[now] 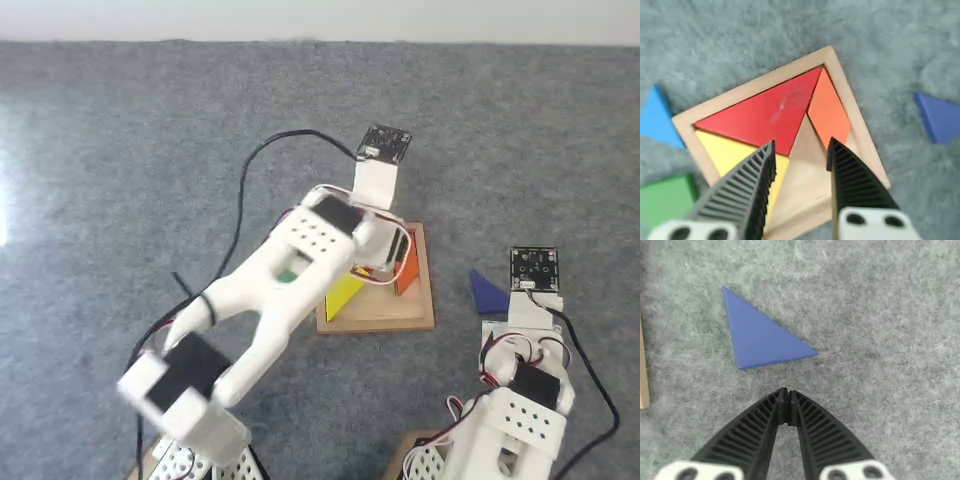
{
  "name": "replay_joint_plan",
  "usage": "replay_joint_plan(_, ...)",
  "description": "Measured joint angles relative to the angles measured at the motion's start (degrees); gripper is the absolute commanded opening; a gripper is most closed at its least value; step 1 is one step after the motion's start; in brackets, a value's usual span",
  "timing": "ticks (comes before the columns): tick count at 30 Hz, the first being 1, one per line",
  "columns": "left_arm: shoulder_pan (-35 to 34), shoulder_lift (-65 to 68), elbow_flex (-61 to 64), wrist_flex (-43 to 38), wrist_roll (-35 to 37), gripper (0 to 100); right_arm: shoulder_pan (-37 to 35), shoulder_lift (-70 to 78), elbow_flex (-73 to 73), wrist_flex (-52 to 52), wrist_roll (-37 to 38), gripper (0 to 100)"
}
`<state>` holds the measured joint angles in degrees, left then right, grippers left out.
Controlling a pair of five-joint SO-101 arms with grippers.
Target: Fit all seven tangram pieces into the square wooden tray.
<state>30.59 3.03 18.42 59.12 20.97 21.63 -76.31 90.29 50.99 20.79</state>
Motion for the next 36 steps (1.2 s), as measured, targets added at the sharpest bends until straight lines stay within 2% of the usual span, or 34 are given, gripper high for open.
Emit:
replay_joint_plan(10,-16.62,-28.48,20.22,-6.68,-8.62,17,0.0,0.0,0.0,0.0,0.0,0.9)
replay_joint_plan(14,-26.29,-32.79,31.12,-11.78,-13.98,17,0.0,0.0,0.0,0.0,0.0,0.9)
replay_joint_plan(18,-34.11,-32.44,32.88,-12.84,-17.93,23,0.0,0.0,0.0,0.0,0.0,0.9)
replay_joint_plan(22,-33.49,-27.52,32.88,-12.84,-20.75,23,0.0,0.0,0.0,0.0,0.0,0.9)
replay_joint_plan(33,-33.23,-14.86,29.71,-12.84,-21.1,22,0.0,0.0,0.0,0.0,0.0,0.9)
replay_joint_plan(36,-31.12,-12.66,28.48,-12.75,-21.01,22,0.0,0.0,0.0,0.0,0.0,0.9)
